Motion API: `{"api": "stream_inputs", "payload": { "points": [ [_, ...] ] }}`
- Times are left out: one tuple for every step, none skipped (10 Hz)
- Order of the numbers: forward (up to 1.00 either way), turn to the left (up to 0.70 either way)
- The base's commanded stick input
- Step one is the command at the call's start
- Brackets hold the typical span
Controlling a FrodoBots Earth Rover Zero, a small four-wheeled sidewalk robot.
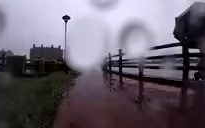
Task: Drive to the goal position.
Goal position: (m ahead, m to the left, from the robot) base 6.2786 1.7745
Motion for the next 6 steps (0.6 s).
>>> {"api": "stream_inputs", "payload": {
  "points": [
    [1.00, 0.00],
    [1.00, 0.00],
    [1.00, 0.00],
    [1.00, 0.00],
    [1.00, 0.00],
    [1.00, 0.00]
  ]
}}
